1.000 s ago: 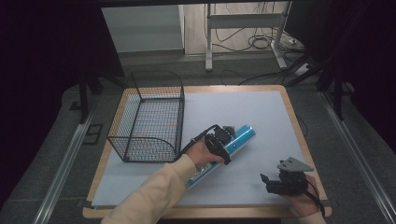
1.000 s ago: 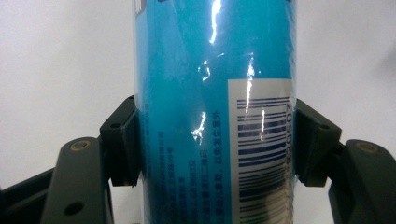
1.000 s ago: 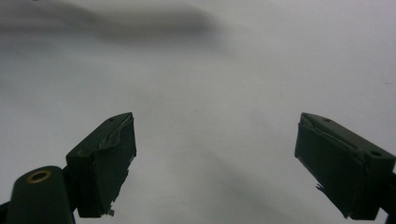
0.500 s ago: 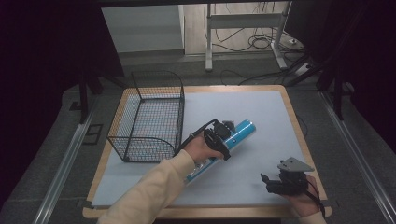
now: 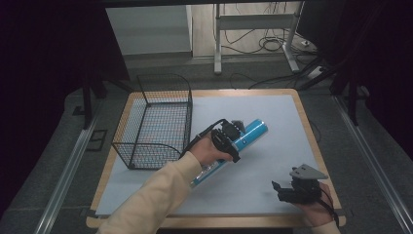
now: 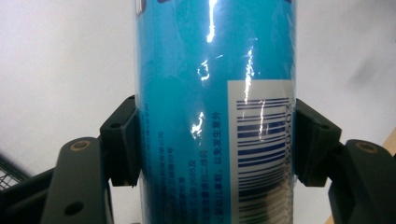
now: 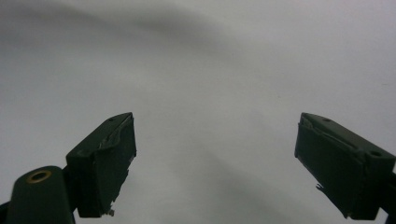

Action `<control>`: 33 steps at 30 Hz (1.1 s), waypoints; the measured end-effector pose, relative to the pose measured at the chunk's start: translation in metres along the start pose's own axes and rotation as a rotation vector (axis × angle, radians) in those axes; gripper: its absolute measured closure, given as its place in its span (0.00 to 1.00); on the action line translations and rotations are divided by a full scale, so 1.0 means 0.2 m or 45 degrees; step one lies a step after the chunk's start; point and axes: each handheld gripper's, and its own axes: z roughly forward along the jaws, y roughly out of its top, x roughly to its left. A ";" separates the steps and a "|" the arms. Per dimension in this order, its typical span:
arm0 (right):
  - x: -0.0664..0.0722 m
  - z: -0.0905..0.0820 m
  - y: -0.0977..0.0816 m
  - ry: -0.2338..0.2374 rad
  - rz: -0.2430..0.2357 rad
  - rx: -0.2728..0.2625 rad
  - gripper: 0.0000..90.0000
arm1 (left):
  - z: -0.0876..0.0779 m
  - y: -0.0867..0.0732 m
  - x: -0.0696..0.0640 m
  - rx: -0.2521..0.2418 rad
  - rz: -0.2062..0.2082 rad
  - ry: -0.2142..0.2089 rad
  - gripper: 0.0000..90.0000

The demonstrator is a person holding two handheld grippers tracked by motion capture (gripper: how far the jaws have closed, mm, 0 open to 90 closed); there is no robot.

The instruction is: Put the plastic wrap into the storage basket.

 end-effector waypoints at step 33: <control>-0.01 0.00 0.00 -0.011 0.011 -0.002 0.15 | -0.17 0.08 0.07 -0.090 -0.039 0.030 0.35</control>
